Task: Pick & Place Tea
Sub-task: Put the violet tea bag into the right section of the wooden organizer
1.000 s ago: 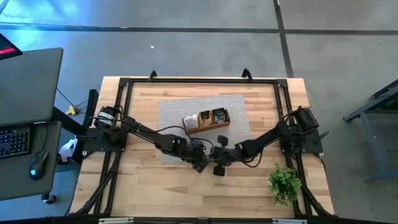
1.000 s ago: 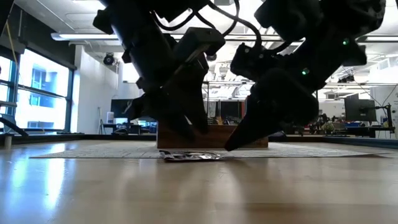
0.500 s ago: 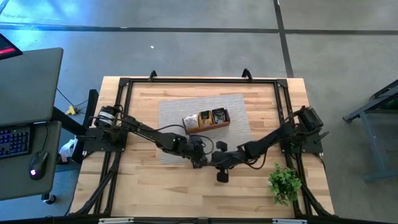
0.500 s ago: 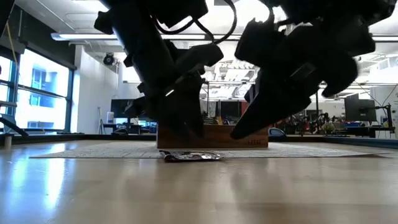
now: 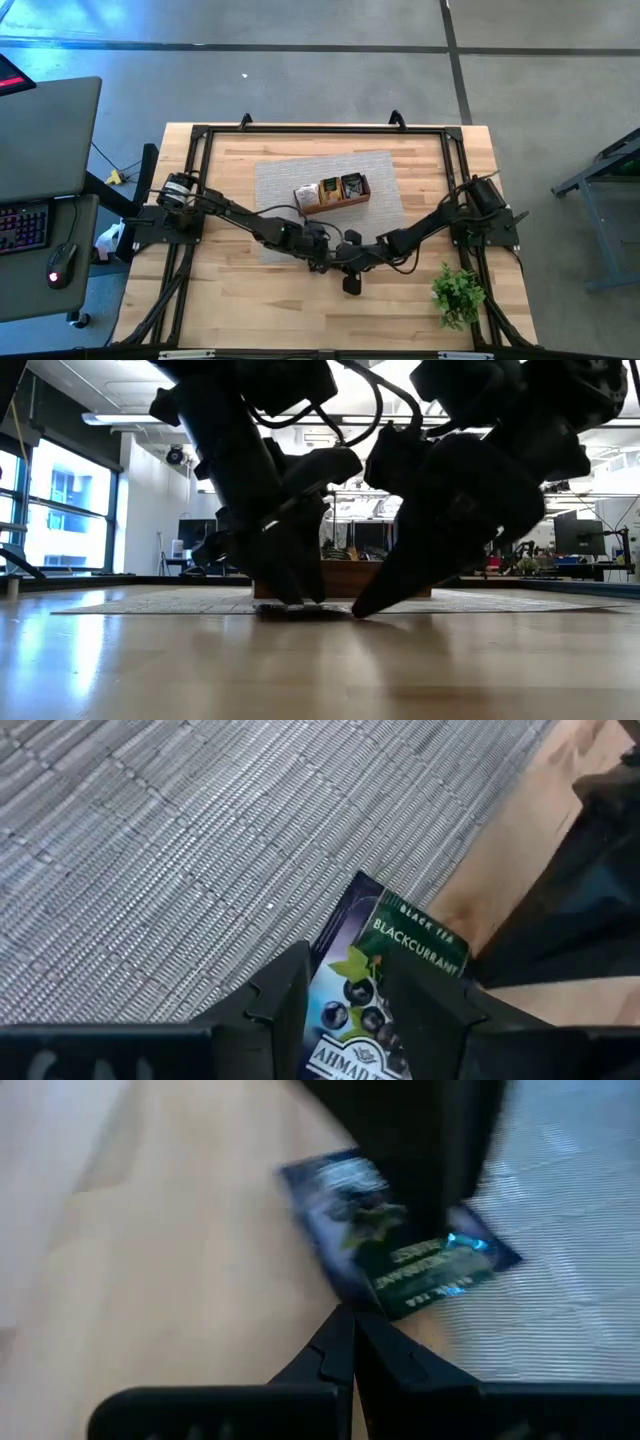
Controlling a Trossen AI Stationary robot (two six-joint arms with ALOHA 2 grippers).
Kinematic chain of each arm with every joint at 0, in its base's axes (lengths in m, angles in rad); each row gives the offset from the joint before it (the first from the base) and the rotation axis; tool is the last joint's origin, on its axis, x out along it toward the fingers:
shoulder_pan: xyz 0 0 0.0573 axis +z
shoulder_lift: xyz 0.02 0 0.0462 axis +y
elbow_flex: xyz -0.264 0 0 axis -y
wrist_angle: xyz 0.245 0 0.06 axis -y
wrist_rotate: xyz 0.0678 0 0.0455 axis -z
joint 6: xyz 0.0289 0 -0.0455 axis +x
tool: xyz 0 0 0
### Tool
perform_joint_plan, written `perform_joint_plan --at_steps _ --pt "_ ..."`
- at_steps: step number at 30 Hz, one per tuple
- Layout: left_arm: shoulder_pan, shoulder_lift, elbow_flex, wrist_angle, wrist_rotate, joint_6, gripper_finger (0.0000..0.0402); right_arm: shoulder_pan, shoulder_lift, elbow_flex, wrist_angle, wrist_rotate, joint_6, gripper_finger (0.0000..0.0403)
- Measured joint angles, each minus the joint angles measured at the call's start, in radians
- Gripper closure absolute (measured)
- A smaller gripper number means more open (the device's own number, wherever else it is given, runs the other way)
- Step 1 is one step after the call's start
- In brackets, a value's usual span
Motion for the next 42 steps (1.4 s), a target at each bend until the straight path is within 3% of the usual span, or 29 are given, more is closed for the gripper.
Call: perform_joint_plan --at_steps 8,14,18,26,29,37,42 --pt "0.003 0.001 -0.003 0.013 0.086 -0.051 0.0267 -0.023 -0.001 0.001 -0.053 0.081 0.01 0.0402" --pt "0.0 -0.027 -0.006 -0.018 0.06 -0.072 0.0266 -0.02 -0.013 0.002 -0.071 -0.051 0.005 0.0402" --pt "-0.001 -0.034 -0.006 -0.022 0.029 -0.076 0.0266 0.018 -0.063 -0.003 -0.114 -0.069 0.005 0.0401" --pt "0.0 -0.036 -0.006 -0.007 0.023 -0.2 0.0266 0.058 -0.122 -0.001 -0.04 0.154 -0.045 0.0401" --pt "0.0 -0.036 -0.006 -0.001 0.02 -0.204 0.0266 0.042 -0.11 -0.001 -0.045 0.189 -0.016 0.0402" --pt "0.001 -0.038 -0.005 0.024 0.013 -0.204 0.0266 0.007 -0.021 -0.002 -0.03 0.064 0.033 0.0402" --pt "0.001 -0.042 -0.004 0.037 -0.001 -0.204 0.0266 0.011 -0.019 -0.003 -0.005 0.067 0.027 0.0402"
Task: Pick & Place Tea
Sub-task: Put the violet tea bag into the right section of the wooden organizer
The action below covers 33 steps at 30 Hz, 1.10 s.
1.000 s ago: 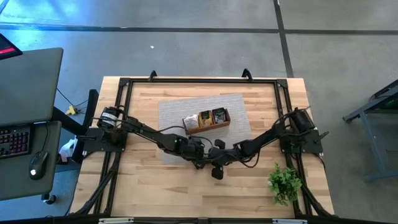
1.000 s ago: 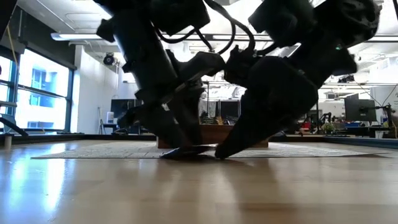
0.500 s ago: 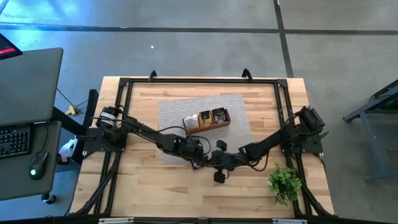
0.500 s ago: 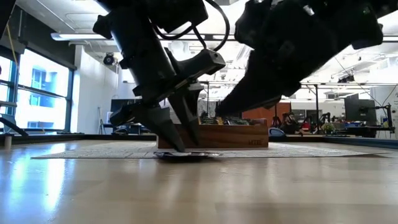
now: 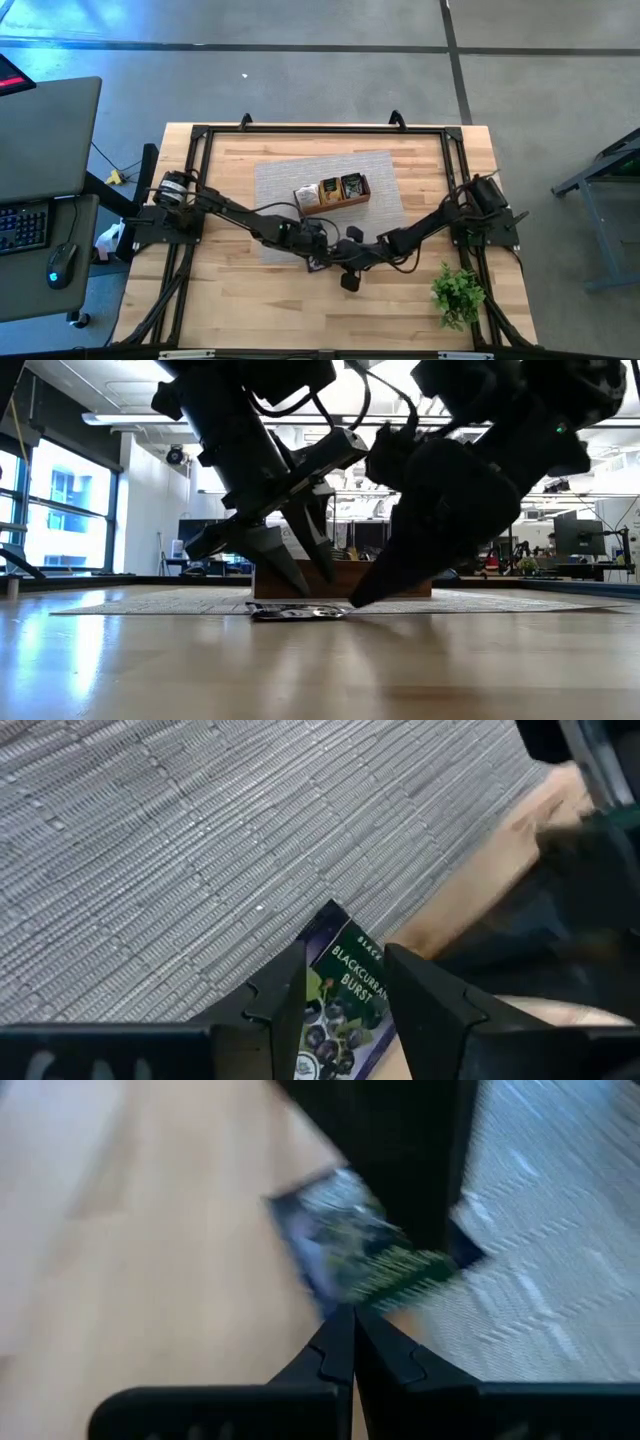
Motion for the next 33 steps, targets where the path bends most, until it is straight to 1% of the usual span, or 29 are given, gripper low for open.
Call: perform_joint_plan --at_steps 4,9,13,15,19,22,28,31,33 --pt "-0.001 -0.003 0.0 0.002 -0.001 0.0 0.0266 0.009 0.0 -0.001 0.067 -0.013 -0.022 0.0402" --pt "0.0 -0.002 0.0 -0.014 -0.009 0.002 0.0266 0.004 0.017 -0.001 0.066 -0.003 -0.008 0.0402" --pt "0.0 0.001 0.001 -0.062 -0.051 0.005 0.0266 -0.004 0.046 0.003 0.081 0.005 0.0 0.0403" --pt "0.0 0.001 0.001 -0.084 -0.05 0.021 0.0266 -0.011 0.05 0.004 0.07 0.004 0.001 0.0403" --pt "0.0 0.002 0.001 -0.09 -0.015 0.052 0.0266 -0.022 0.05 0.007 0.005 0.021 0.001 0.0403" --pt "0.0 0.002 0.001 -0.09 0.031 0.065 0.0266 -0.025 0.048 0.009 -0.042 0.018 -0.001 0.0403" --pt "0.0 0.002 0.001 -0.087 0.11 0.067 0.0266 -0.025 0.048 0.007 -0.034 0.018 -0.026 0.0403" --pt "0.0 0.002 0.001 -0.087 0.13 0.068 0.0267 -0.025 0.049 0.006 -0.035 0.018 -0.026 0.0403" --pt "0.0 0.002 0.001 -0.088 0.131 0.068 0.0275 -0.025 0.05 0.006 -0.036 0.019 -0.034 0.0403"
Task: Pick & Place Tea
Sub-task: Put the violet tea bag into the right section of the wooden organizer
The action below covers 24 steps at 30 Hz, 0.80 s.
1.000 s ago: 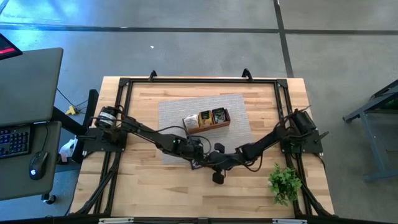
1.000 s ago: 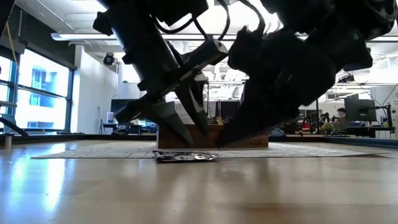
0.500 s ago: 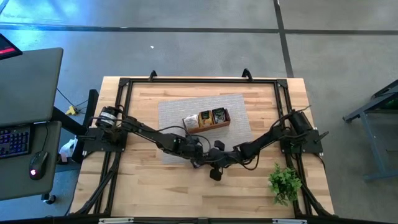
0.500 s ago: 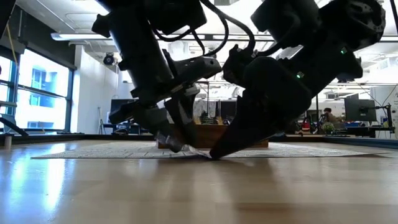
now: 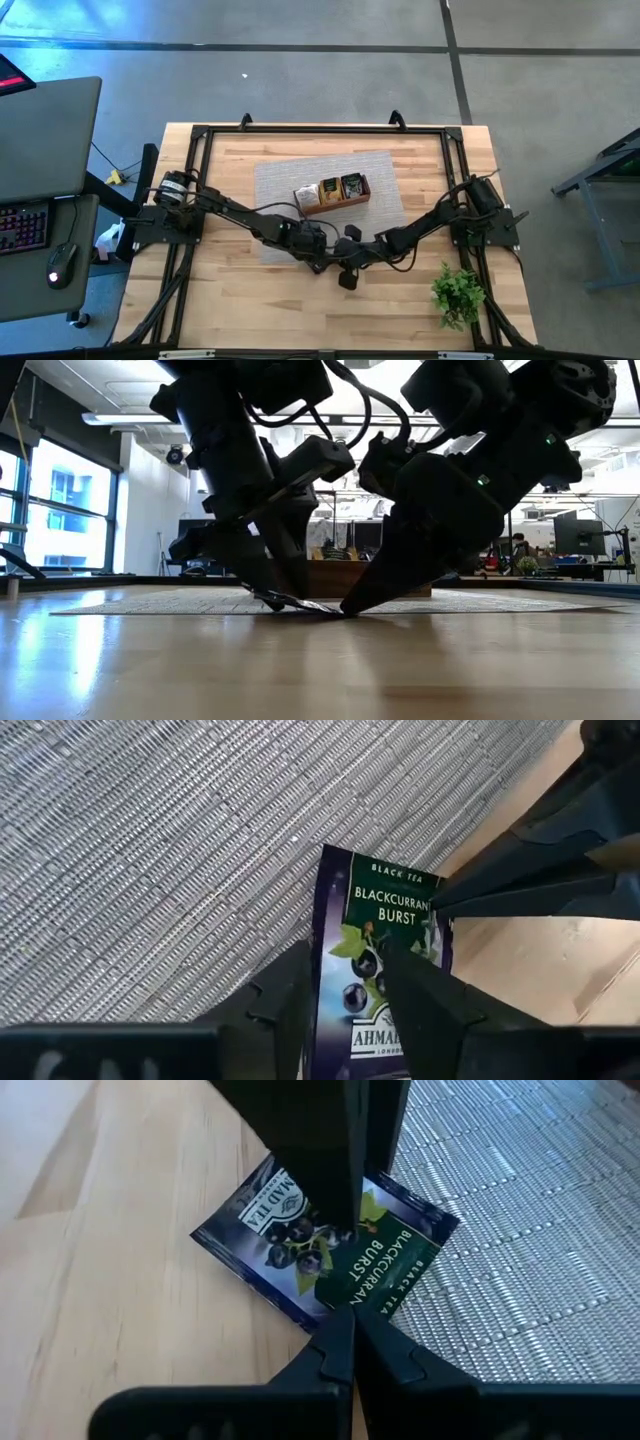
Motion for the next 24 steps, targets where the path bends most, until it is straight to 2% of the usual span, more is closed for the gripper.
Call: perform_joint_plan --at_steps 3,9,14,19,21,24 --pt "0.0 0.0 0.0 -0.002 0.003 0.028 0.0305 0.004 0.001 0.0 0.001 0.021 -0.026 0.0403" --pt "0.0 0.0 0.0 -0.002 0.001 0.095 0.0392 0.018 0.002 -0.003 0.039 0.045 -0.11 0.0403" --pt "0.0 0.0 0.0 0.001 -0.06 0.102 0.0393 0.031 -0.045 -0.007 0.005 0.083 -0.155 0.0402" --pt "0.0 -0.019 0.0 0.006 -0.142 0.127 0.0398 0.038 -0.209 -0.007 -0.195 0.092 -0.171 0.0398" --pt "0.0 -0.03 0.0 0.068 -0.219 0.155 0.04 0.041 -0.297 -0.007 -0.312 0.115 -0.151 0.0395" --pt "0.001 -0.053 -0.001 0.211 -0.389 0.228 0.04 0.057 -0.441 -0.006 -0.465 0.202 -0.135 0.0395"
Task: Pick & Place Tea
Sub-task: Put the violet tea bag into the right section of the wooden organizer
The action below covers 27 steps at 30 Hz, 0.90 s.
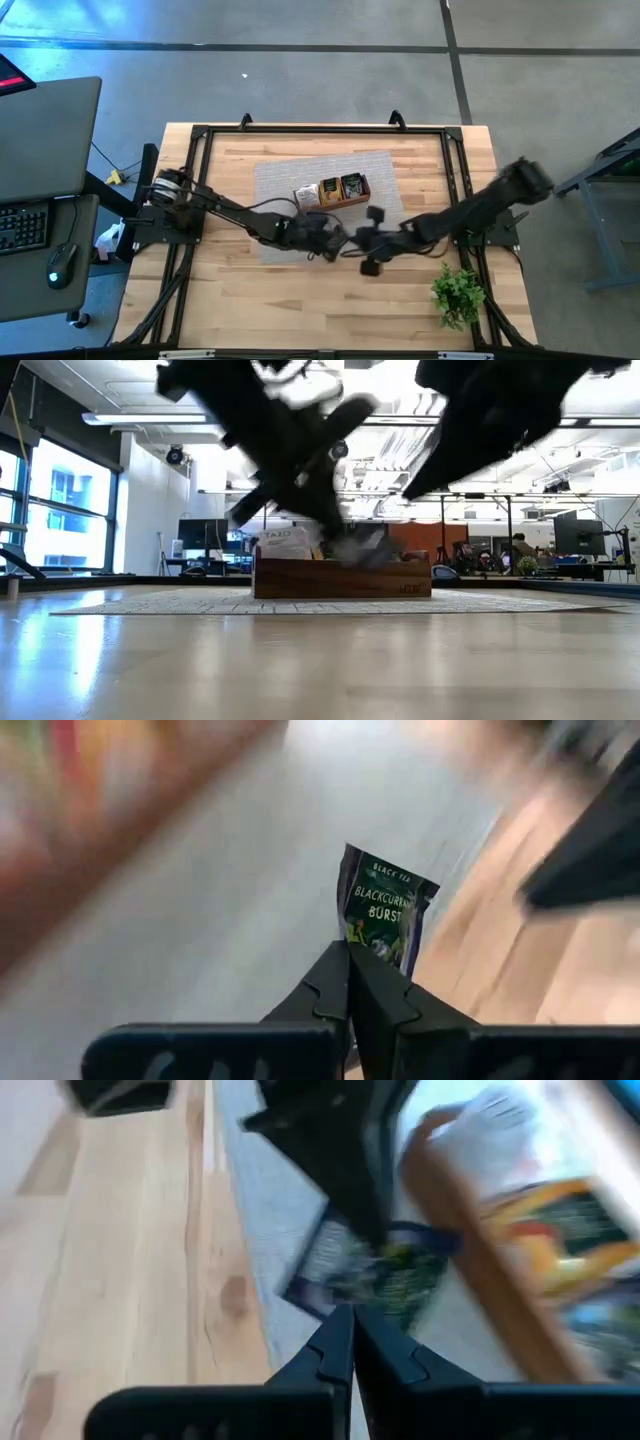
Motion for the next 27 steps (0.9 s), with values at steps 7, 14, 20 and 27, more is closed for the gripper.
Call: perform_joint_plan --at_steps 7,14,20,27 --pt "0.074 -0.006 0.001 0.3 -0.219 0.216 0.0401 0.037 -0.324 0.001 -0.28 0.167 0.018 0.0401" --pt "0.209 0.079 0.004 0.416 -0.24 0.232 0.0401 0.039 -0.506 0.001 -0.406 0.265 0.019 0.0396" --pt "0.254 0.152 0.074 0.395 -0.213 0.232 0.0401 0.038 -0.515 0.001 -0.462 0.276 0.016 0.0397" --pt "0.263 0.21 0.184 0.311 -0.234 0.296 0.0401 0.038 -0.491 0.001 -0.479 0.276 0.013 0.0401"
